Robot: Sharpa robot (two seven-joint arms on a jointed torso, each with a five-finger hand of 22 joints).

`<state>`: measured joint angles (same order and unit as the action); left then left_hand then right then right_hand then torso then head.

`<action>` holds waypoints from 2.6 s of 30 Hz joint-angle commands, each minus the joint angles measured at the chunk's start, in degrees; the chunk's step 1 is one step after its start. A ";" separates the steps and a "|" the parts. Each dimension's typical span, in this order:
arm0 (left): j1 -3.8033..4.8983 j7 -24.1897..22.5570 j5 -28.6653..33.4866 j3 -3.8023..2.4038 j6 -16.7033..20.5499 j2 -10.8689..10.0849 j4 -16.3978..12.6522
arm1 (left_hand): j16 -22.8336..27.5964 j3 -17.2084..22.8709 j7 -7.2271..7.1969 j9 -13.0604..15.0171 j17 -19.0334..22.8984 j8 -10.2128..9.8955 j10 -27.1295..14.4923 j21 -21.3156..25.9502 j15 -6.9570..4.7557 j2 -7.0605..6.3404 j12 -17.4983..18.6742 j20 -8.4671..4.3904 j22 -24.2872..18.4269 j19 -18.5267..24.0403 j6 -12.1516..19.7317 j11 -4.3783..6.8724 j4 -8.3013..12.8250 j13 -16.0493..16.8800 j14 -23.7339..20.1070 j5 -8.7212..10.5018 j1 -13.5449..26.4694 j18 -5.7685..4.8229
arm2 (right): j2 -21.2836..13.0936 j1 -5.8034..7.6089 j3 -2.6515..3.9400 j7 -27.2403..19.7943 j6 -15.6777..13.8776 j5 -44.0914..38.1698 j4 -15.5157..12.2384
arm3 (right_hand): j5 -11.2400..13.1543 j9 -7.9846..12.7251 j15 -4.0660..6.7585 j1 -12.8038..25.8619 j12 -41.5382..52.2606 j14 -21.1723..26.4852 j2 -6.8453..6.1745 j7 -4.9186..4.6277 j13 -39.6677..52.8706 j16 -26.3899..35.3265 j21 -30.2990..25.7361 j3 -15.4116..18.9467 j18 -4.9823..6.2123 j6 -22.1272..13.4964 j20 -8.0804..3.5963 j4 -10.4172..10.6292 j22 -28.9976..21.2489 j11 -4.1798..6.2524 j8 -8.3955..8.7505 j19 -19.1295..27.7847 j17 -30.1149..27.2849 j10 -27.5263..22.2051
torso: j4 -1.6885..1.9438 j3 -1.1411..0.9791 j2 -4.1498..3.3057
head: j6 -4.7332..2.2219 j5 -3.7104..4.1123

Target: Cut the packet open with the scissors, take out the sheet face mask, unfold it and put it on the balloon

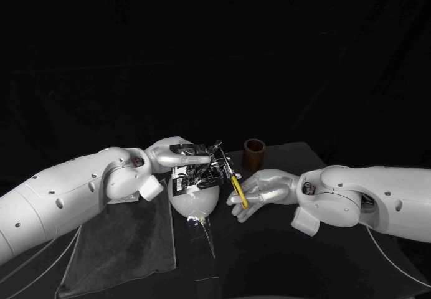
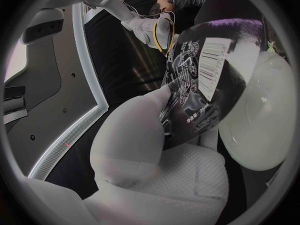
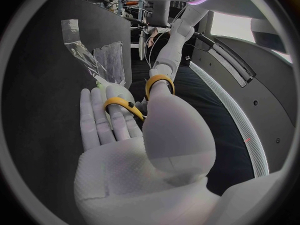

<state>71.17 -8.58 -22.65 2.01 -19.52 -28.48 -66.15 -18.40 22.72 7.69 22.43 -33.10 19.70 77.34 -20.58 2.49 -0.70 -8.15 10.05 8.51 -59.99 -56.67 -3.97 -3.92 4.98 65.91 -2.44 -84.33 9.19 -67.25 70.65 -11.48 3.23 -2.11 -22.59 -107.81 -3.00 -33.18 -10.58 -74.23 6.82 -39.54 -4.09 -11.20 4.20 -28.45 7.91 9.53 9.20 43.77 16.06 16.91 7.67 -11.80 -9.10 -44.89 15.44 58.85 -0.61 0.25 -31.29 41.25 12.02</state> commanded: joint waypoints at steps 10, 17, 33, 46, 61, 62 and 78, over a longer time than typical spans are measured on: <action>0.05 -1.22 -0.46 -0.06 -1.29 0.07 -0.38 | -0.28 1.13 -0.12 0.79 -0.07 0.18 0.21 -0.25 -0.32 0.63 -0.32 -0.33 0.09 0.20 -0.30 0.09 1.32 0.04 0.05 -0.30 -0.06 1.01 | 1.12 0.03 0.05 -1.20 -5.27 1.20 0.29 | 0.13 -1.83 4.91 -4.60 7.11 -11.41 6.11 1.60 2.74 -5.55 4.29 2.28 1.48 10.56 -2.66 -0.97 1.83 5.65 -6.31 -6.23 2.62 13.94 | -0.02 -0.01 0.03 | 0.05 0.06; 0.05 -1.25 -0.46 -0.06 -1.26 0.07 -0.42 | -0.28 1.12 -0.13 0.81 -0.08 0.19 0.20 -0.28 -0.32 0.64 -0.33 -0.33 0.11 0.22 -0.30 0.09 1.34 0.05 0.03 -0.30 -0.05 1.00 | 1.54 0.03 0.05 -0.38 -7.67 0.30 0.27 | -0.09 -6.42 8.01 -7.20 12.68 -18.06 7.36 4.93 6.66 -10.10 7.59 5.39 1.45 14.90 -5.55 -0.78 3.50 8.93 -11.13 -10.05 6.76 20.28 | -0.02 0.01 -0.02 | 0.13 0.01; 0.05 -1.27 -0.46 -0.06 -1.05 -0.10 -0.20 | -0.28 1.12 -0.14 0.82 -0.09 0.19 0.20 -0.30 -0.32 0.64 -0.33 -0.33 0.13 0.24 -0.30 0.09 1.36 0.05 0.02 -0.30 -0.04 1.00 | 1.12 0.02 0.04 -0.17 -7.46 -0.38 0.43 | 0.07 -19.61 9.44 -7.96 23.85 -18.07 10.89 6.10 18.23 -16.19 12.35 15.61 1.12 12.12 -7.25 -0.61 6.99 10.08 -17.91 -10.07 17.09 16.40 | -0.04 -0.01 0.02 | 0.08 0.07; 0.05 -2.51 -2.81 -0.06 0.95 -0.18 -0.39 | -0.30 1.11 -0.15 0.86 -0.11 0.20 0.19 -0.36 -0.33 0.65 -0.34 -0.34 0.17 0.29 -0.30 0.10 1.41 0.07 0.00 -0.30 -0.03 0.99 | 0.78 0.02 0.04 -1.59 -5.43 1.23 -0.06 | 0.15 -10.54 1.87 -6.30 6.93 -4.06 9.09 -2.59 8.96 -2.06 7.58 16.66 0.04 -2.90 -1.94 -0.76 4.91 1.35 -1.25 -1.40 10.95 -2.66 | -0.03 -0.01 0.02 | 0.01 0.09; 0.04 -4.72 -9.38 -0.06 2.86 -0.45 -1.24 | -0.32 1.09 -0.15 0.91 -0.16 0.23 0.19 -0.46 -0.36 0.60 -0.36 -0.39 0.25 0.37 -0.31 0.13 1.58 0.09 -0.03 -0.30 -0.08 0.99 | 0.40 0.03 0.04 -1.67 -4.96 1.77 0.17 | 0.21 -6.44 2.06 -6.49 5.48 -5.63 9.33 -2.28 5.00 -0.02 7.16 16.74 1.10 3.16 -1.01 -0.83 4.52 1.77 -1.06 -1.24 8.49 1.27 | -0.08 -0.01 -0.02 | -0.02 0.03; 0.04 -4.79 -9.54 -0.06 2.88 -0.45 -1.27 | -0.32 1.09 -0.15 0.91 -0.16 0.23 0.19 -0.46 -0.36 0.60 -0.36 -0.39 0.25 0.37 -0.31 0.13 1.58 0.09 -0.03 -0.30 -0.08 0.99 | 0.39 0.03 0.04 -1.66 -4.91 1.78 0.17 | 0.21 -6.44 2.06 -6.49 5.48 -5.63 9.33 -2.28 5.00 -0.02 7.16 16.74 1.10 3.17 -1.01 -0.83 4.52 1.77 -1.06 -1.24 8.49 1.27 | -0.08 -0.02 -0.02 | -0.02 0.03; 0.03 -5.83 -11.98 -0.06 3.16 -0.52 -1.48 | -0.34 1.08 -0.17 0.97 -0.19 0.26 0.18 -0.58 -0.39 0.57 -0.37 -0.44 0.33 0.45 -0.34 0.14 1.76 0.12 -0.05 -0.29 -0.14 0.99 | 0.23 0.92 0.05 -1.29 -3.10 2.77 0.53 | 0.21 -4.57 3.53 -7.01 6.38 -8.91 10.64 -0.15 4.26 -1.05 7.86 16.77 1.39 8.43 -1.84 -1.22 4.73 3.87 -2.21 -2.52 8.19 8.29 | -0.02 0.01 0.02 | -0.12 0.29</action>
<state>71.23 -13.26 -33.37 1.94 -16.00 -29.15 -67.33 -18.40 22.56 7.47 22.44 -33.25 19.82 77.43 -20.79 2.40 -0.54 -8.15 9.84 8.79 -59.78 -56.67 -3.88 -3.77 5.05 65.82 -2.55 -84.50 9.68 -67.05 71.42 -11.57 2.92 -6.80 -20.25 -107.29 -3.00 -37.80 -7.04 -81.13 13.09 -48.14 5.90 -11.45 8.44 -29.25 15.61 25.04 9.67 52.02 14.15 15.96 12.34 -7.96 -11.11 -47.17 23.57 66.68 -0.66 0.24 -31.27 41.14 12.28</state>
